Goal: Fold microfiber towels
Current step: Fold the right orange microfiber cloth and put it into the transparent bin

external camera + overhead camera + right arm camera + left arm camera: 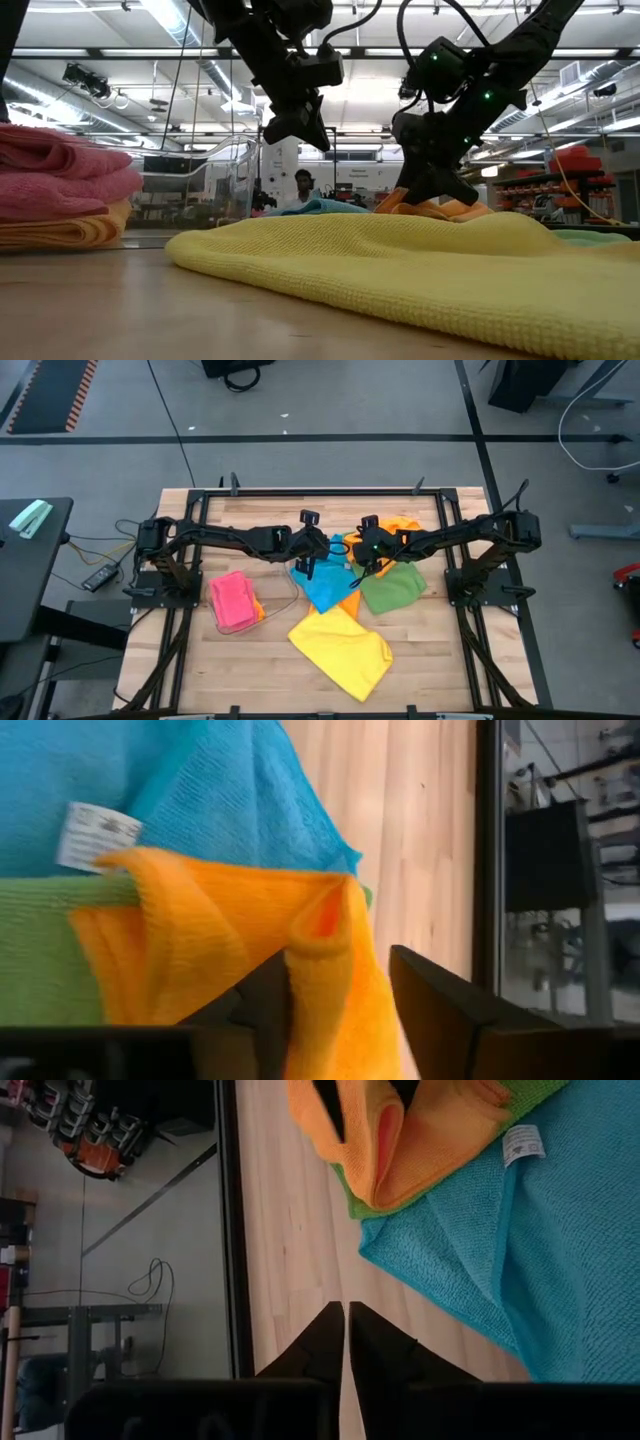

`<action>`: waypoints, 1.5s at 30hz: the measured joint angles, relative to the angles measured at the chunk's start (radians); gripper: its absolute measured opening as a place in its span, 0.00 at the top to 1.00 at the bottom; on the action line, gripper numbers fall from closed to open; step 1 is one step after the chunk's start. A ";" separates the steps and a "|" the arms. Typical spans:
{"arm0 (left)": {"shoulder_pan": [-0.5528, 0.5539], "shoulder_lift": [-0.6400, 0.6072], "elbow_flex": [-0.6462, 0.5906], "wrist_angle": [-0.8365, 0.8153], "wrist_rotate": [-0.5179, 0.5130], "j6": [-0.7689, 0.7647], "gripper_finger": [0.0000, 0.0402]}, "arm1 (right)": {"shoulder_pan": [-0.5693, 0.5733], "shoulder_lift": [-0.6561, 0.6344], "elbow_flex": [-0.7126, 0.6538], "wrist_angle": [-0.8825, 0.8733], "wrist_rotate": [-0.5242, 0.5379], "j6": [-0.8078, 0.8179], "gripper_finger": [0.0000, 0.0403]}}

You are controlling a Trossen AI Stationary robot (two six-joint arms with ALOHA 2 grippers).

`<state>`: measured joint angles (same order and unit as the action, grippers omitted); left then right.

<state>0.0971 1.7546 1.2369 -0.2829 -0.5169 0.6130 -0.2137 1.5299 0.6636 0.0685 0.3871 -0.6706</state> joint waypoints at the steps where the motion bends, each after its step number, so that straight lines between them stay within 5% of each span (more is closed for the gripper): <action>1: 0.000 0.000 0.000 0.000 0.000 0.000 0.92 | 0.000 0.000 0.000 0.000 -0.017 0.002 0.65; 8: 0.004 0.000 0.000 0.002 0.072 -0.065 0.95 | -0.002 0.000 0.007 -0.009 -0.100 0.085 0.97; 15: 0.035 0.000 0.001 0.153 0.243 -0.209 0.91 | 0.020 -0.006 0.163 -0.195 -0.043 0.093 0.98; 31: 0.052 0.000 0.001 0.336 0.344 -0.391 0.46 | 0.078 -0.013 0.673 -0.873 0.005 0.263 0.99; 45: 0.089 -0.001 0.009 0.395 0.354 -0.492 0.49 | 0.154 -0.013 0.863 -1.028 0.008 0.331 0.99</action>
<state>0.1860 1.7533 1.2457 0.1121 -0.1630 0.1207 -0.0593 1.5166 1.5261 -0.9597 0.3954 -0.3393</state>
